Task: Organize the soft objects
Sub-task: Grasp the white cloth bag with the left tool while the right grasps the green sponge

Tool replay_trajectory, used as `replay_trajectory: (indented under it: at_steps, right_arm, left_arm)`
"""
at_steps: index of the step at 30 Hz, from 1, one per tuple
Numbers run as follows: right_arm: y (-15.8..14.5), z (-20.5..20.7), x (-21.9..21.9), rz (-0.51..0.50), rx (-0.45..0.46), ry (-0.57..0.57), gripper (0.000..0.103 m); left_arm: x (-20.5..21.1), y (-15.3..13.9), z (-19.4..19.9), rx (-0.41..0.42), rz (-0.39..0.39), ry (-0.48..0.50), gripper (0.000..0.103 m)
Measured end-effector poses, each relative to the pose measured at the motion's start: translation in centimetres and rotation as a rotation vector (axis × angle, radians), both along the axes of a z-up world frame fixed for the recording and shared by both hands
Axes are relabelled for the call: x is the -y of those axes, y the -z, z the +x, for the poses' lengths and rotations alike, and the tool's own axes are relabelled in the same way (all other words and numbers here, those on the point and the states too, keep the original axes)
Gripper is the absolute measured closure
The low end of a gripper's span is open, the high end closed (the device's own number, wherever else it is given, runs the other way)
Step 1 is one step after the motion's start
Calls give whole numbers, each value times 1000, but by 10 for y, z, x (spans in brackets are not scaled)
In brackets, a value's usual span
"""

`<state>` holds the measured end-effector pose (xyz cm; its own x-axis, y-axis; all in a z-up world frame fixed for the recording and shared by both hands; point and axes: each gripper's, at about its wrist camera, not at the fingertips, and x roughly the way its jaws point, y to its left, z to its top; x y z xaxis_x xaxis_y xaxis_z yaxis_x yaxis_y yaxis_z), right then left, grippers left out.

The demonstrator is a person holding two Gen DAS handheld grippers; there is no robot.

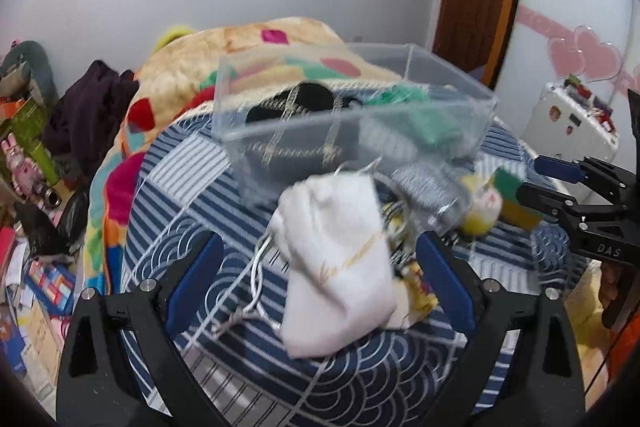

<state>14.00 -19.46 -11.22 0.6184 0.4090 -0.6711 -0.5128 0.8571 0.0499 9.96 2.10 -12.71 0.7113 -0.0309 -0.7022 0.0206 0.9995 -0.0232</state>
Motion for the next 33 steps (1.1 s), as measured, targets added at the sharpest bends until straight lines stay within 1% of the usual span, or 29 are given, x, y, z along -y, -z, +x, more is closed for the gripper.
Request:
replay_trajectory:
  at_steps: [1,4,5,6,7,9,10,11,12,13,15,17,19,23,29,33]
  right_arm:
    - [5,0,0,-5,-9,0,45]
    - [16,-2,1,-7,-38,1,45]
    - [20,-1,2,-4,-50,4,45]
    - [22,-1,3,-1,-55,6,45]
    - [24,-2,4,2,-55,11,45]
    - [25,-3,5,1,-57,16,45]
    - [26,-3,5,3,-58,17,50]
    - [26,-4,6,6,-59,16,54]
    - [26,-5,7,14,-63,11,63]
    - [26,-5,7,26,-71,2,66]
    - [25,-7,7,35,-67,4,68]
    - [22,-10,7,36,-53,1,69]
    - [16,-14,8,47,-33,0,69]
    - [5,-17,9,69,-2,-2,69]
    - [-12,-13,5,91,39,-5,69]
    - [-32,-10,0,114,90,-16,69]
  left_arm:
    - [-2,4,-1,-5,-6,-13,5]
    - [-9,12,-2,-20,-59,-38,5]
    - [-11,14,-2,-21,-74,-42,11]
    - [-12,16,-2,-25,-83,-49,21]
    - [-13,19,-1,-36,-98,-43,25]
    - [-15,23,0,-45,-130,-48,40]
    - [-16,24,-1,-44,-143,-48,42]
    - [-15,25,-2,-40,-155,-44,52]
    - [-13,25,-3,-37,-161,-39,62]
    - [-11,25,-4,-31,-160,-37,64]
    - [-6,24,-6,-12,-136,-38,71]
    - [-1,22,-9,-4,-117,-30,74]
    - [2,18,-12,4,-109,-23,84]
    - [0,0,-20,53,-120,-24,87]
    - [1,-35,-27,147,-93,-14,87]
    - [1,-58,-26,218,-73,-23,87]
